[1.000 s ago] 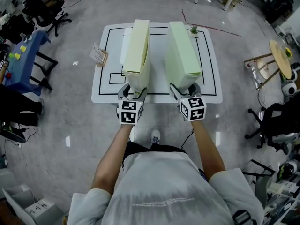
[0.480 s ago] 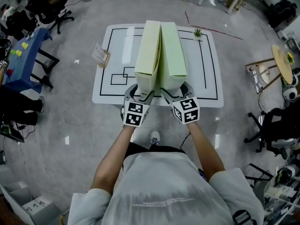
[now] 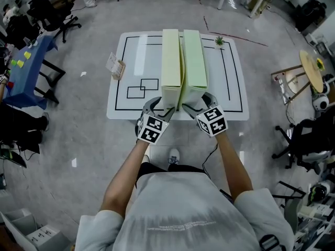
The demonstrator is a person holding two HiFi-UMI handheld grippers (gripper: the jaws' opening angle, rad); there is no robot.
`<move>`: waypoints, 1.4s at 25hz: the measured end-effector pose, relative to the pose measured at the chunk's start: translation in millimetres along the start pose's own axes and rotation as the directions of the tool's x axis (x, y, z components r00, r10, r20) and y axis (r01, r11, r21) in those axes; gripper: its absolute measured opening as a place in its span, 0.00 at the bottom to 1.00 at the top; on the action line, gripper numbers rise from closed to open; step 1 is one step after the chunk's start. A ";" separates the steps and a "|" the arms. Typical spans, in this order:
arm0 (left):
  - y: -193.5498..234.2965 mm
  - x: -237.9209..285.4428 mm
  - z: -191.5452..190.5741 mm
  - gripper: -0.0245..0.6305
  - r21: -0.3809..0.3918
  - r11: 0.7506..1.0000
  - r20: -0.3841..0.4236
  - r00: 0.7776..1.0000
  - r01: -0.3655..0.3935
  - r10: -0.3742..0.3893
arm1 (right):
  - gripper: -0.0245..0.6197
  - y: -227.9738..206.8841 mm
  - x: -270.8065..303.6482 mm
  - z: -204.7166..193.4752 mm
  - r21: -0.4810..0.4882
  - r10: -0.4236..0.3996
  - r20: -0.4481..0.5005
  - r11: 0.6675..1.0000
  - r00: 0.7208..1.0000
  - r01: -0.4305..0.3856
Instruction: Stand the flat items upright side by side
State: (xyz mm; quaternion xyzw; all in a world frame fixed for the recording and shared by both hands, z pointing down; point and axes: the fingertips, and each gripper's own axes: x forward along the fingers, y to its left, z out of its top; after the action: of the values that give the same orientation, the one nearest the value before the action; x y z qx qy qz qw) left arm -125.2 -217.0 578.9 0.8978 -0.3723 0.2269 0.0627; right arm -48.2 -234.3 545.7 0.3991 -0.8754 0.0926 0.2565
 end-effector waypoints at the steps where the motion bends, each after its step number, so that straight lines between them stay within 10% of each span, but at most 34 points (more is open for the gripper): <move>1: 1.7 -2.4 1.2 0.48 0.004 1.000 0.004 1.000 0.010 -0.010 | 0.60 -0.3 -1.8 -1.0 -0.006 -0.007 -0.018 1.000 1.000 0.006; 13: 73.6 -80.3 8.6 0.44 -0.083 0.993 0.091 0.993 0.080 -0.072 | 0.60 -12.3 -77.9 4.5 0.186 -0.238 -0.035 0.953 0.971 0.240; 21: 140.2 -141.8 46.2 0.09 -0.110 0.994 0.174 0.985 0.008 0.011 | 0.32 -2.5 -143.5 55.0 0.212 -0.529 0.049 0.834 0.847 0.509; 26: 140.2 -183.5 84.9 0.07 -0.133 0.986 0.289 0.956 0.102 -0.060 | 0.11 30.1 -177.6 105.3 0.154 -0.619 0.144 0.784 0.772 0.601; 35: 114.8 -234.7 129.7 0.07 0.066 0.994 0.381 0.919 0.083 -0.103 | 0.08 85.5 -215.3 157.2 0.094 -0.650 0.247 0.754 0.719 0.650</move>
State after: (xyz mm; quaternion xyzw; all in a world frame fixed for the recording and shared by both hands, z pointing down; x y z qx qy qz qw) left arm -303.8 -185.5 350.5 0.9427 -0.3286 0.0528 -0.0226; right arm -52.6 -95.0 302.9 0.6894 -0.7057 -0.0568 0.1534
